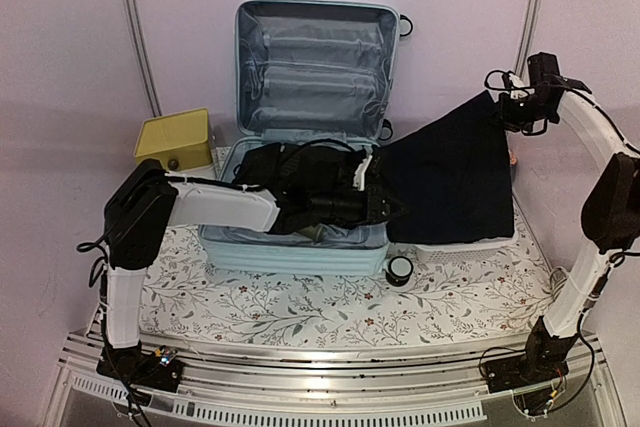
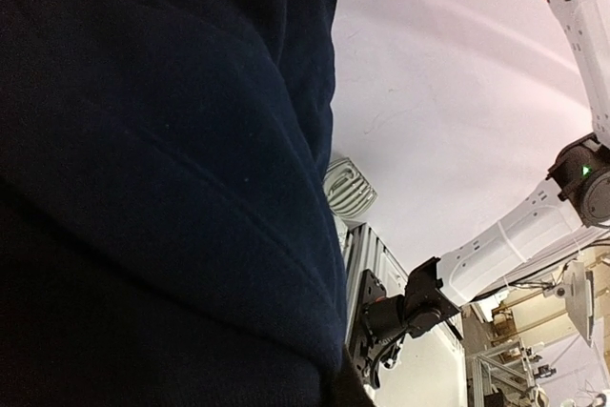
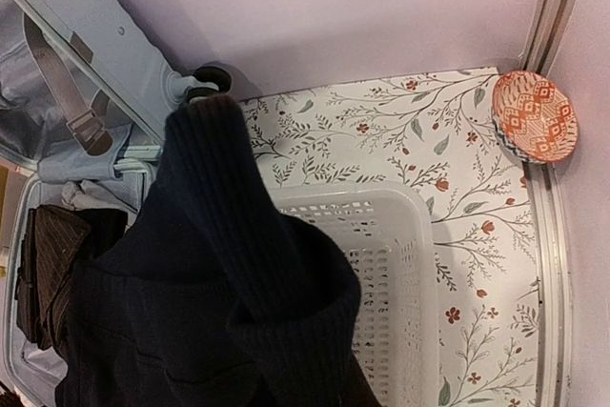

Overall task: Open, take out, and arrange the luggage
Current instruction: Place the clothes in the bin.

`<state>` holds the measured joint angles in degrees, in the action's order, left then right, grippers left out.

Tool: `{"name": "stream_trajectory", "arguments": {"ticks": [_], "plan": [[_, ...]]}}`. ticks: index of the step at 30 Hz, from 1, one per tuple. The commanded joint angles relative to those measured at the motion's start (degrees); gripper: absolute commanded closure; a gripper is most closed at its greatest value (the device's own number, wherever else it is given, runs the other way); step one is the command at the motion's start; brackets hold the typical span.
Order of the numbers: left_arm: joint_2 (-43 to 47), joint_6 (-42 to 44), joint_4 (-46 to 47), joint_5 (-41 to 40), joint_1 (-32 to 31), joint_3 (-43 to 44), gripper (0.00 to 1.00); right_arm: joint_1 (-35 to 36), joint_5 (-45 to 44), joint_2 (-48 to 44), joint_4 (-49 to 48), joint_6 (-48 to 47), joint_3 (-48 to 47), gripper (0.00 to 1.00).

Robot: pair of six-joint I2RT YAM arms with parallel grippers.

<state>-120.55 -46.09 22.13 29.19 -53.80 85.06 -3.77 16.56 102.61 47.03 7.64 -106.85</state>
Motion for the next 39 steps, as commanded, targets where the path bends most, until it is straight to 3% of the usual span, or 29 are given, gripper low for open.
{"name": "stream_trajectory", "arguments": {"ticks": [1, 12, 20, 34, 39], "plan": [[0.40, -0.41, 1.67, 2.73, 0.13, 4.90, 1.00, -0.88, -4.84, -1.91, -3.41, -0.92, -4.41, 0.97], [-5.30, -5.59, 2.98, 5.62, 0.32, 8.91, 1.00, -0.93, -5.50, 6.94, 0.34, -1.07, -15.48, 0.97], [-1.56, -3.85, 0.82, 4.26, -1.32, 10.21, 1.00, -0.90, -6.25, 3.81, 3.41, -1.43, -22.20, 0.97], [-0.57, -4.60, -0.61, 2.69, -4.60, 10.61, 1.00, -0.89, -11.02, 2.13, 10.41, -2.50, -22.30, 0.96], [-0.62, -4.63, -0.81, 2.16, -4.61, 10.15, 1.00, -0.89, -10.90, 1.33, 8.84, -2.31, -17.95, 0.95]]}}
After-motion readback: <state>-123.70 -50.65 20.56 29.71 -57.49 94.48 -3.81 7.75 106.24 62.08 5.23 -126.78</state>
